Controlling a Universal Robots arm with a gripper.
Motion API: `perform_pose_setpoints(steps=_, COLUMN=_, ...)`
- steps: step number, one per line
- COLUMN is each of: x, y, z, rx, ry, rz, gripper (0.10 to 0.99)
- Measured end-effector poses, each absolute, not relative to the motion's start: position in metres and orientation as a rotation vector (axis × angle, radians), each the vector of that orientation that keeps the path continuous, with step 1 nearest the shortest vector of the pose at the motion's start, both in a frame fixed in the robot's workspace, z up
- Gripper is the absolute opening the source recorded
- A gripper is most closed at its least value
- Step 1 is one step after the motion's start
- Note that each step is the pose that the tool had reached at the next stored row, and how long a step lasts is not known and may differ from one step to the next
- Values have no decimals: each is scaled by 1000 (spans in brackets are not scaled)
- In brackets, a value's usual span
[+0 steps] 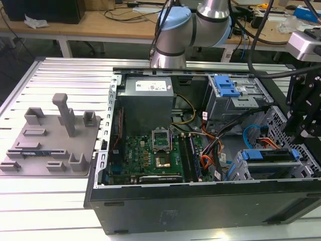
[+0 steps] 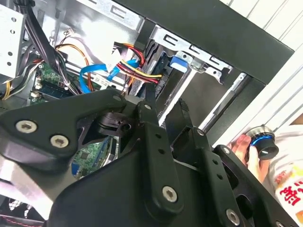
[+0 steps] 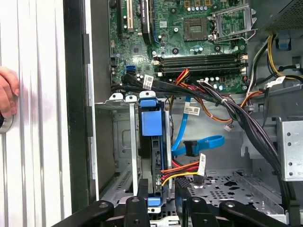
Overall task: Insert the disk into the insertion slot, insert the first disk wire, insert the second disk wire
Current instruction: 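Insert the second disk wire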
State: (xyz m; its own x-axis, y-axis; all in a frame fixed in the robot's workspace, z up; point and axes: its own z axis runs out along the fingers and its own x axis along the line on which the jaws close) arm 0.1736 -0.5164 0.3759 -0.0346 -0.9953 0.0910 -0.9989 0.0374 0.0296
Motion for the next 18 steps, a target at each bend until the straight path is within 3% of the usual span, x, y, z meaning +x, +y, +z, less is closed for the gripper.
perform_pose_setpoints(steps=9, x=174, y=-515, z=376, rx=2112, ry=-2190, rz=82, gripper=361)
perform_pose_setpoints(steps=18, x=167, y=-472, z=375, rx=2058, ry=-2138, rz=189, gripper=361)
